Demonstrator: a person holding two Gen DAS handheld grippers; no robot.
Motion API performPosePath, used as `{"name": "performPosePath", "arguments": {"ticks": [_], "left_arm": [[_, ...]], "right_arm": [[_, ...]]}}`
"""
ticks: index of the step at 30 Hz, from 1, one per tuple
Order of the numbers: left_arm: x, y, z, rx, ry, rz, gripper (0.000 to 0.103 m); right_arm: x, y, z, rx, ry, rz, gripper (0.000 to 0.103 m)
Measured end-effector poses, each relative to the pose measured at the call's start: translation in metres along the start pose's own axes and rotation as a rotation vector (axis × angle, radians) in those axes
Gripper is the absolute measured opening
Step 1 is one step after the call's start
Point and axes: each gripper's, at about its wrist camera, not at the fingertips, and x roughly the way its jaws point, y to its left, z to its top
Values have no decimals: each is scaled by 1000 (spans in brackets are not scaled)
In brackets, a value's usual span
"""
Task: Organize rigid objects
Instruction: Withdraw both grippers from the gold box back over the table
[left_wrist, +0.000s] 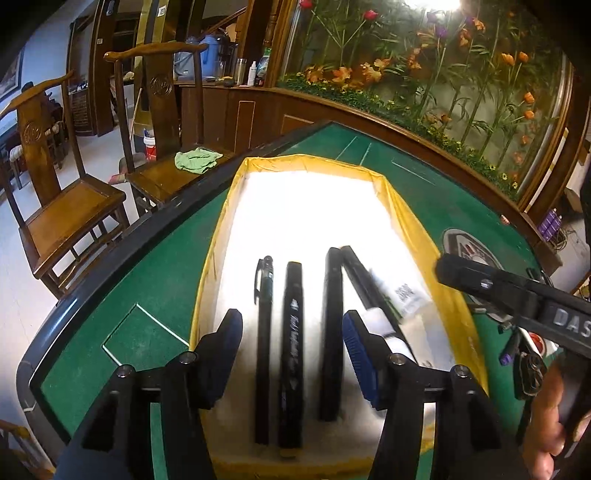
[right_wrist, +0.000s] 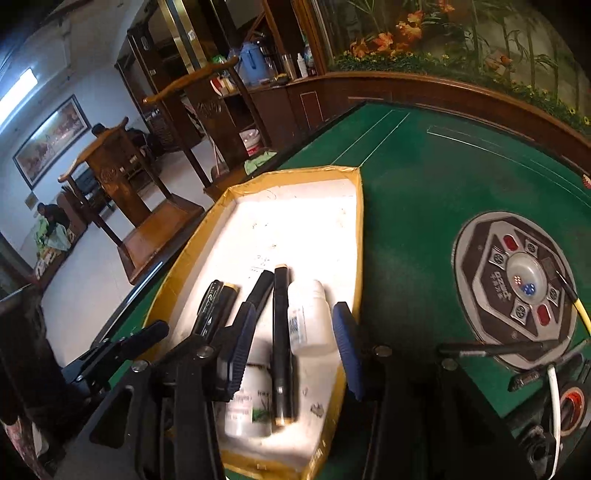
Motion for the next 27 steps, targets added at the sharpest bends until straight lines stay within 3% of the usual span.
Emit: {"name": "performPosePath", "arguments": {"ticks": [8,19,27], "left_arm": [[-29,-28,-8,40,-48,-36,60],[-51,-109,-37,189,-43,-127,60],[-47,-182,-77,343,25,-242,59]], "right_arm": [[-57,-40,-31,45,-70,49,43],[-141,-133,-85,70,-174,-16,43],[-184,-239,-116,321,-280,-53,44]]}}
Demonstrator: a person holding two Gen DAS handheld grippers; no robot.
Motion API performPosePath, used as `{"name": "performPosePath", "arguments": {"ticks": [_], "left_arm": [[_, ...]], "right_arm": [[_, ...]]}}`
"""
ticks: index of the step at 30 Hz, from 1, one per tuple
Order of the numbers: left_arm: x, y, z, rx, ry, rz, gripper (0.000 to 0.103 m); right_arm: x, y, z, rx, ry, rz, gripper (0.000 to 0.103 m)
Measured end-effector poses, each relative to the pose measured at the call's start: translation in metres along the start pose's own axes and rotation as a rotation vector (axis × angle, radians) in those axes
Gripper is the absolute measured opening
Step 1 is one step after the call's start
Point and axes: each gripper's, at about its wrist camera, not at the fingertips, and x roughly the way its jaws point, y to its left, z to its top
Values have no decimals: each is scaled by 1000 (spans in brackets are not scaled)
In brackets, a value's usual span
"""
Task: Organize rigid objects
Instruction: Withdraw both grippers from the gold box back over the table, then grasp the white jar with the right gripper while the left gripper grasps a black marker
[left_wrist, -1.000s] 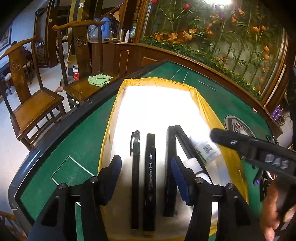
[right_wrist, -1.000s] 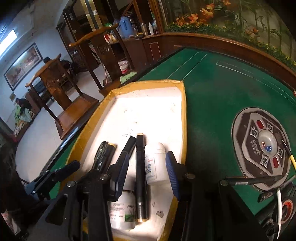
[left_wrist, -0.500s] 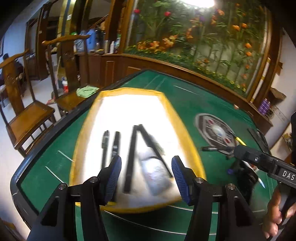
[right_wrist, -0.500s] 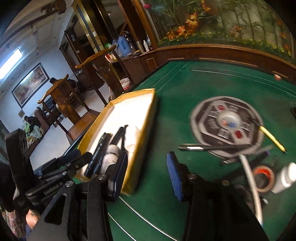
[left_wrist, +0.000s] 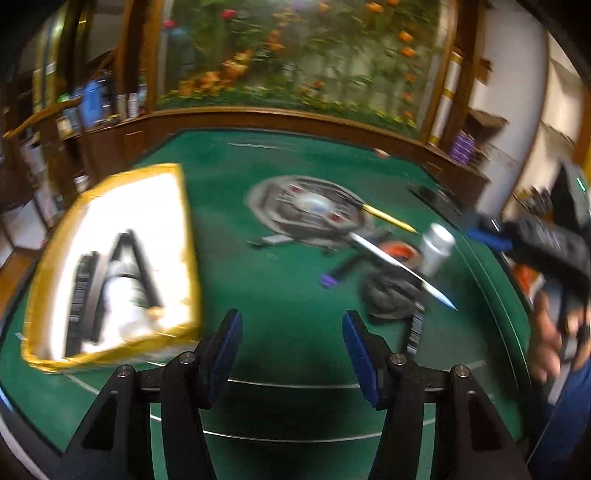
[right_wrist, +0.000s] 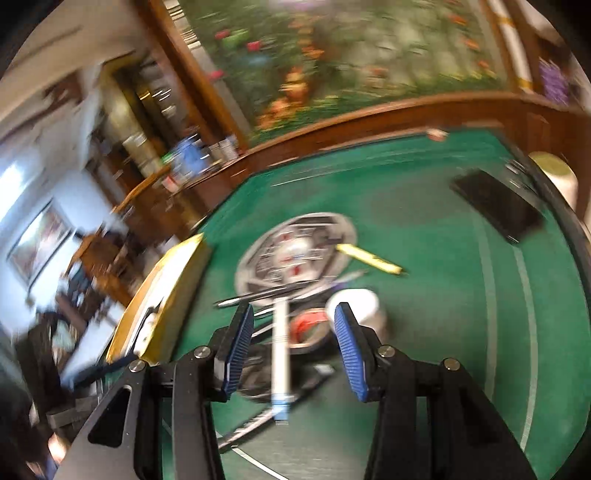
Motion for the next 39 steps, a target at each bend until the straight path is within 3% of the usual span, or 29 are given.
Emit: {"name": "performPosePath", "arguments": {"ticks": [4,8,17,19,20,26,32,37,39], "left_arm": [[14,-41,-9,88,56,-58,59],[19,-71,-13,167,88,-93,59],[56,-108,-17,255,206,-60,59],[65,-119,-16,283,233,-59,53],[66,-124,-15,298,229,-55,44],[65,-118,-11,275,221,-61,15],[57,-96,-13,226,216,-65,14],[57,-98,-14,236,209,-57,15],[57,-97,-13,233,209,-60,15]], "right_arm": [[-1,-23,4,125,-1,13,44],[2,-26,3,146,23,14,44],[-1,-28,0,145,23,-26,47],[1,-31,-1,147,29,-41,47],[2,-31,-1,147,31,-48,47],[9,-30,-3,107,43,-110,47],[21,-11,-10,-4,53,-136,47],[43,0,-14,-100,52,-236,47],[52,-5,-15,-89,73,-241,39]]}}
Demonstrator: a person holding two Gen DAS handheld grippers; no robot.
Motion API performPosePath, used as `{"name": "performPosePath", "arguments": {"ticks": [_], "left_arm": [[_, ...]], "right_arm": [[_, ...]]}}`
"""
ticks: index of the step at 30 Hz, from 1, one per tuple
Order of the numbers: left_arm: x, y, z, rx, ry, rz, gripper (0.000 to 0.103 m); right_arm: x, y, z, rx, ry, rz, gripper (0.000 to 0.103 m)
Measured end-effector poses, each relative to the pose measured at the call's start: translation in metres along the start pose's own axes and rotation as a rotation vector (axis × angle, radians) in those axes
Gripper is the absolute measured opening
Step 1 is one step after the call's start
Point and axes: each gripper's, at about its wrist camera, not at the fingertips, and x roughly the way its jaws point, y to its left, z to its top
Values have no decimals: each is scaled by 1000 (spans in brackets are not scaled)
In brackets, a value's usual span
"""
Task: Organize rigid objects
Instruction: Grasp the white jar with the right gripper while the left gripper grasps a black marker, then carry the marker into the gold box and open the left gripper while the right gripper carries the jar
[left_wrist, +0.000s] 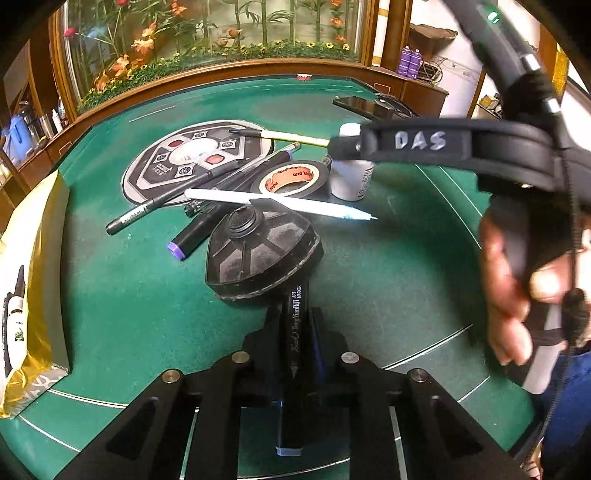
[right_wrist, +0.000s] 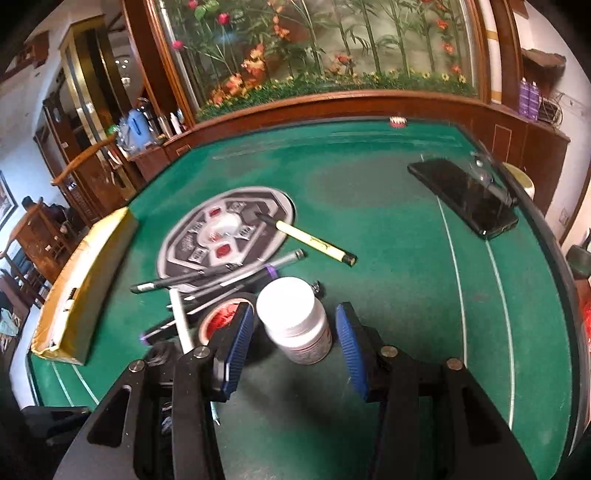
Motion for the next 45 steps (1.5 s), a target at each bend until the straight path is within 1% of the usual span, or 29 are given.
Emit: {"name": "performPosePath", "arguments": {"ticks": [1,5,7,10,16,17,19,23,25,26,28,31,33,36,43,45], "left_arm": [[0,0,0,-2,-1,-3,15],[-3,9,0,-40,-15,-37,14],[-10,13,-2,-63,-50,-44,14],[-20,11,-4,-57,-107,-34,14],[-34,13,-7,-66,-175,-21,14],[-36,14,-9,-66,-174,-25,14],[-37,13,-14,-68,-146,-49,14],[-34,14,-27,-63,-90,-33,14],[-29,16,-30,-66,-47,-31,14],[-28,16,-31,-64,-37,-30,14],[-23,16,-30,-62,-22,-14,15],[-18,8,-25,-18,-11,23,15],[-17,5,-26,1,-14,39,15],[-19,9,-28,-14,-23,31,14],[-46,16,-33,-59,-104,-57,14],[-59,18,-33,-75,-139,-82,14]], "right_arm": [[2,-2,0,4,5,4,36],[-1,-8,-5,41,-4,27,36],[-8,-12,-5,61,-28,39,36],[-19,-18,-3,92,-70,52,36],[-36,-15,0,104,-121,91,36],[-38,-14,1,102,-126,97,36],[-41,-13,1,96,-129,105,36],[-40,-11,2,94,-115,121,36],[-40,-9,2,88,-112,126,36],[-40,-9,2,86,-112,125,36],[-40,-9,2,87,-108,129,36],[-38,-9,1,92,-100,134,36],[-38,-9,2,92,-98,135,36],[-38,-9,2,88,-100,137,36],[-41,-8,2,84,-109,148,36],[-41,-7,2,83,-108,153,36]]}}
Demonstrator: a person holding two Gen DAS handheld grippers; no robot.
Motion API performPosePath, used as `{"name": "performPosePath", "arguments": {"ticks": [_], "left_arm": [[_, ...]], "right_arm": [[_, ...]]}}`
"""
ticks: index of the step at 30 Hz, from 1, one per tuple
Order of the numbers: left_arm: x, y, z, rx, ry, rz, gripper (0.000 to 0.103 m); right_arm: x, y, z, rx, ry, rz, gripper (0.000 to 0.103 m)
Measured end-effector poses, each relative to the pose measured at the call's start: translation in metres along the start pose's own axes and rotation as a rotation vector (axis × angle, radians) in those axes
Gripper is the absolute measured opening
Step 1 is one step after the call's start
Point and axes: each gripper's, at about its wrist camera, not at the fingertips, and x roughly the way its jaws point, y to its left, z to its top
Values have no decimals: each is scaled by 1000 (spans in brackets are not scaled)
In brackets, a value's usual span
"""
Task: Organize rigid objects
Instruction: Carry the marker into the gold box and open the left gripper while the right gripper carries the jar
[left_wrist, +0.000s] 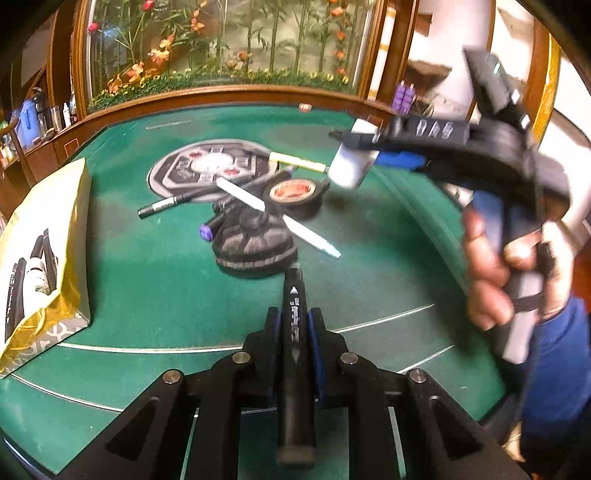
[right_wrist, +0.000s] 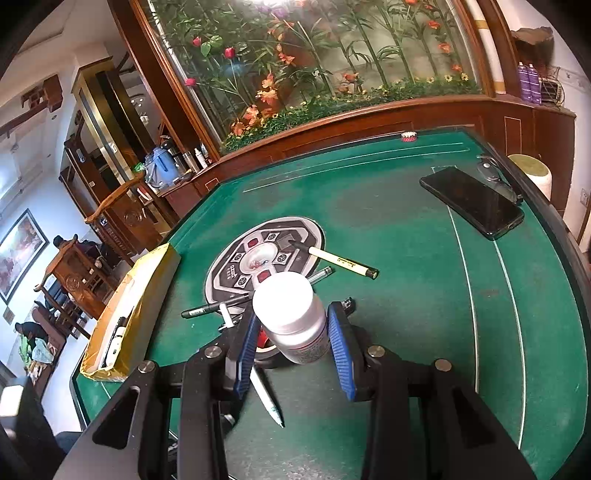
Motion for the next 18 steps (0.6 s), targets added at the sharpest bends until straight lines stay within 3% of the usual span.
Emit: {"name": "performPosePath", "arguments": {"ticks": [18], "left_arm": [[-26,22,5,-69,-79,25,14]], "right_arm": [[-1,9,-1,-11,-5,11,36]]}}
